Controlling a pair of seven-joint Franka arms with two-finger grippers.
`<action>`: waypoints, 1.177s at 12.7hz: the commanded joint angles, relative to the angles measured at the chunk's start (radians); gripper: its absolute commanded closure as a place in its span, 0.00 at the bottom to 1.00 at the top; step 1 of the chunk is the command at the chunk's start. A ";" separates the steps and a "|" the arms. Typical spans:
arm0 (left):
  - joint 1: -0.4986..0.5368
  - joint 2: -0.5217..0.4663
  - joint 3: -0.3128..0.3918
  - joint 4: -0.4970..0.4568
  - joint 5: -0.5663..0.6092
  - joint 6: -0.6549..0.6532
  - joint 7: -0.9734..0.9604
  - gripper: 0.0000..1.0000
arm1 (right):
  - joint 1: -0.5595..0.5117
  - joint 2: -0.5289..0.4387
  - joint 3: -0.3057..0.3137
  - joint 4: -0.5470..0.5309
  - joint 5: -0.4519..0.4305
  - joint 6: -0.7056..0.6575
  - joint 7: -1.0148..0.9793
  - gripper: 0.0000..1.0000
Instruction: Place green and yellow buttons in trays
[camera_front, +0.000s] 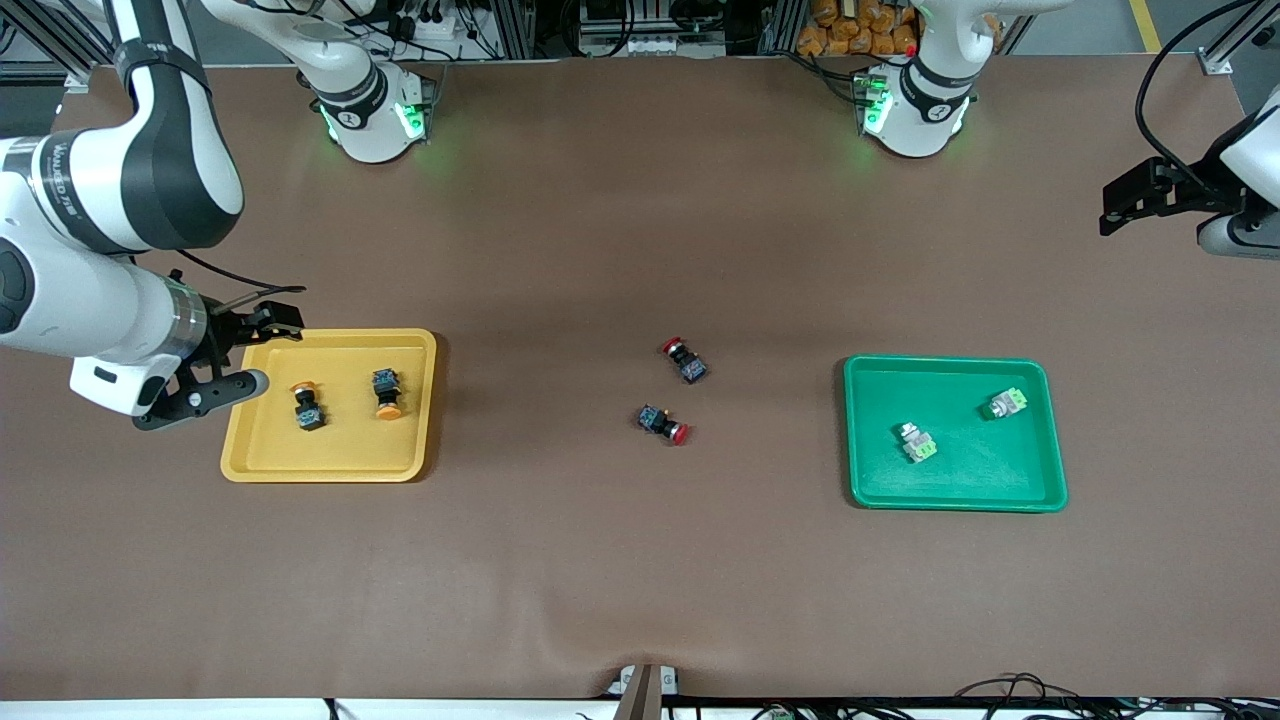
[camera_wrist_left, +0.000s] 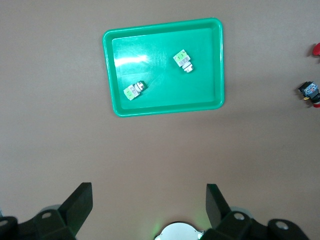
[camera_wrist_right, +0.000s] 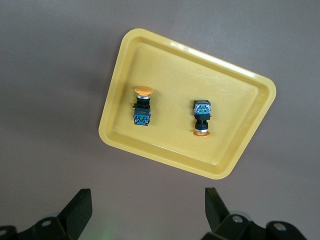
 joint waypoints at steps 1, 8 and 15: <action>0.003 -0.005 -0.003 0.001 -0.009 -0.004 -0.014 0.00 | -0.019 -0.006 0.017 -0.006 0.007 0.010 0.008 0.00; 0.003 -0.007 -0.003 0.002 -0.009 -0.008 -0.014 0.00 | -0.019 -0.004 0.017 -0.006 0.006 0.012 0.010 0.00; 0.003 -0.005 -0.003 0.002 -0.009 -0.006 -0.014 0.00 | -0.036 0.012 0.013 -0.003 -0.005 0.039 0.001 0.00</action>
